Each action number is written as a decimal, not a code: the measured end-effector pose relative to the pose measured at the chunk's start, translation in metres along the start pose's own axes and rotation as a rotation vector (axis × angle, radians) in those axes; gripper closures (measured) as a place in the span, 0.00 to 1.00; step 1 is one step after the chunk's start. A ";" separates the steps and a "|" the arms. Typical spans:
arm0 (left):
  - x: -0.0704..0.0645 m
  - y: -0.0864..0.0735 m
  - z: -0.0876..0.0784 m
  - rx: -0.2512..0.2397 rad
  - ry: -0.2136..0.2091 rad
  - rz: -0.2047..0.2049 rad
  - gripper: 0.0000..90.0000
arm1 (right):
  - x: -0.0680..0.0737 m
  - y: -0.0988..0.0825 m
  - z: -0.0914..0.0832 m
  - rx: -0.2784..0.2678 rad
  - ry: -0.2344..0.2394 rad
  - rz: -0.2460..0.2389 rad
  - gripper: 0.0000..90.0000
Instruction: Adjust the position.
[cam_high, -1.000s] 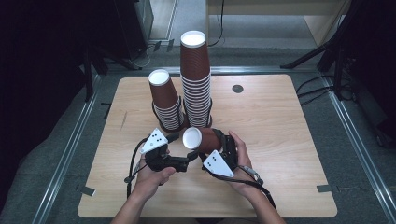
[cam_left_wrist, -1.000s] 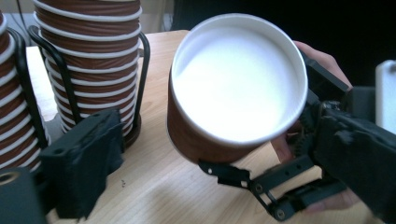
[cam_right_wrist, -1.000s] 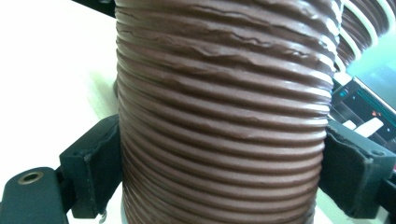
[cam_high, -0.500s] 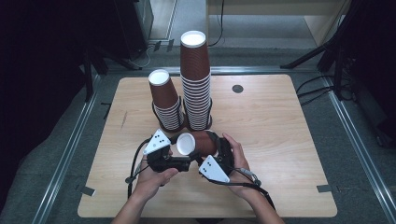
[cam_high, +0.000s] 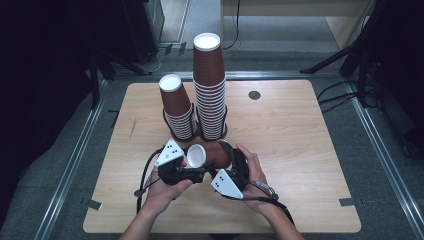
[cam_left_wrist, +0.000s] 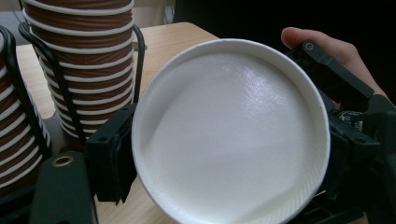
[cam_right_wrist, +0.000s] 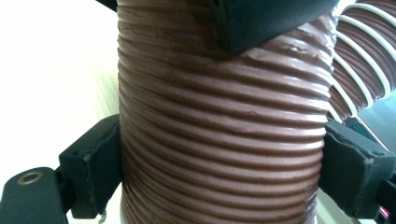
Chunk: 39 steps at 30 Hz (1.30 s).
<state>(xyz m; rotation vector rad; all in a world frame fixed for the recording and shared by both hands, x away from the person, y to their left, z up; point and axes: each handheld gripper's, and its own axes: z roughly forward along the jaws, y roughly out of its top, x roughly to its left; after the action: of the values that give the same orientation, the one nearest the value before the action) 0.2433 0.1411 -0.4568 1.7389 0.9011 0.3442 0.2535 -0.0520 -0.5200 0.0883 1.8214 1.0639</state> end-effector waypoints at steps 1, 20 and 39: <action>0.000 0.000 0.000 0.001 0.000 0.002 0.22 | 0.000 0.000 0.000 0.002 0.000 0.002 0.12; 0.012 0.002 -0.011 -0.061 -0.002 -0.028 0.24 | -0.010 -0.007 -0.008 -0.002 0.011 0.092 0.01; 0.022 0.000 -0.019 -0.126 0.076 -0.058 0.24 | -0.038 -0.028 -0.038 -0.012 0.045 0.387 0.03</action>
<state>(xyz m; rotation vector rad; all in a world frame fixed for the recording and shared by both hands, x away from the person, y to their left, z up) 0.2461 0.1700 -0.4540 1.5904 0.9618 0.4222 0.2546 -0.1118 -0.5075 0.4268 1.8819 1.3528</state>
